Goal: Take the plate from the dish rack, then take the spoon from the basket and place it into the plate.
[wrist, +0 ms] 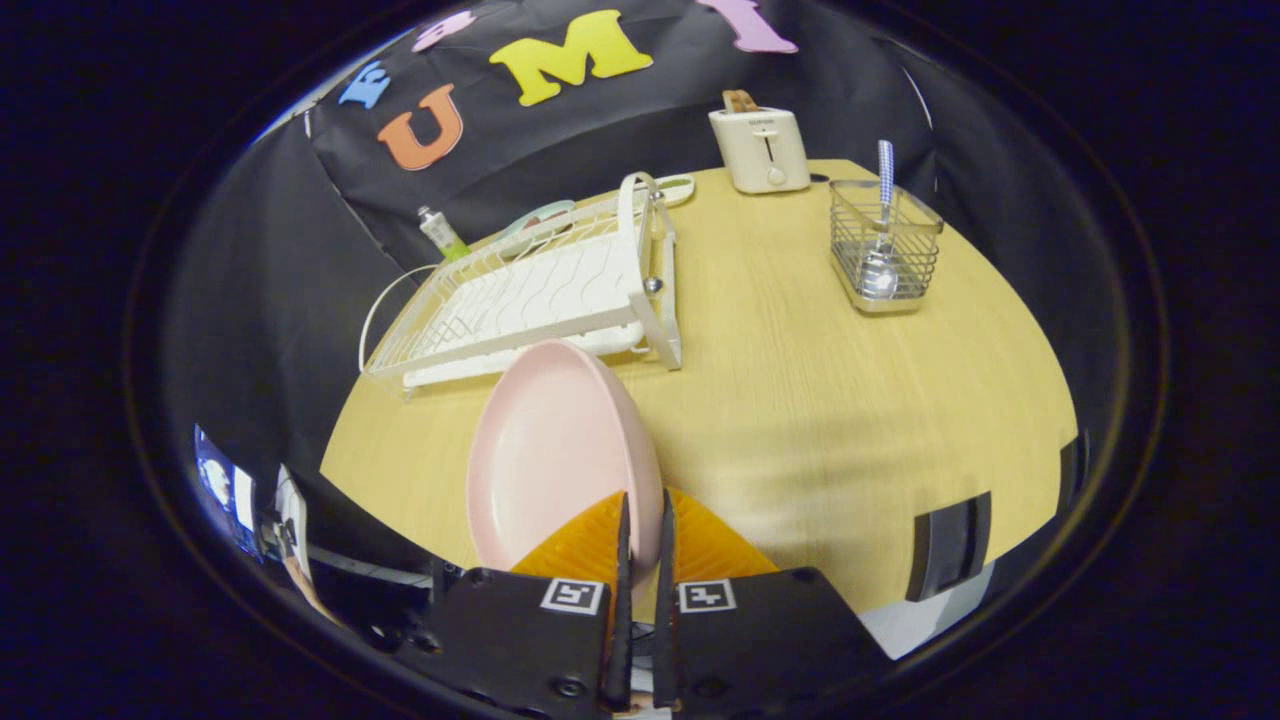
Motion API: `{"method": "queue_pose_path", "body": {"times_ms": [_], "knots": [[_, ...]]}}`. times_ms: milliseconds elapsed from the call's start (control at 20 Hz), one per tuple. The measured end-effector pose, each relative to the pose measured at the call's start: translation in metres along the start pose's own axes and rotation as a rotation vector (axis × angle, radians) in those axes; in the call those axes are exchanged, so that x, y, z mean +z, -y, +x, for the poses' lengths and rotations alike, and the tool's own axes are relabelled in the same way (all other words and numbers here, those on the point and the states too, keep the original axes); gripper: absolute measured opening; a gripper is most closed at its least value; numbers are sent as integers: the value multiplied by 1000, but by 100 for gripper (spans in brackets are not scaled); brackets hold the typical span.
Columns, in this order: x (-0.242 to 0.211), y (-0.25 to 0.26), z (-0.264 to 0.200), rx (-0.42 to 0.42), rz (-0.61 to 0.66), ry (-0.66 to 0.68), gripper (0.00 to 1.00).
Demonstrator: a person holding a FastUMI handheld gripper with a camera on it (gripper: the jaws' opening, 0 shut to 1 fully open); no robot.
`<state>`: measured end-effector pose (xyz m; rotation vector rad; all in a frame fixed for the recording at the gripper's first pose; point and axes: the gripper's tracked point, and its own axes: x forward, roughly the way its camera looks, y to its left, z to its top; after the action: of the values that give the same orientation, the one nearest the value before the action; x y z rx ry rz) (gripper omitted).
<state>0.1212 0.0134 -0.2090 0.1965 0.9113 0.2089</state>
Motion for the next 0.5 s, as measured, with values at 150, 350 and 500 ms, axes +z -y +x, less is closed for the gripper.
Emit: {"method": "queue_pose_path", "body": {"times_ms": [150,350,500], "knots": [[-3,6,10,-3,19,-5,16],[-9,11,19,1,26,-10,22],[-8,13,23,8,33,4,24]]}}
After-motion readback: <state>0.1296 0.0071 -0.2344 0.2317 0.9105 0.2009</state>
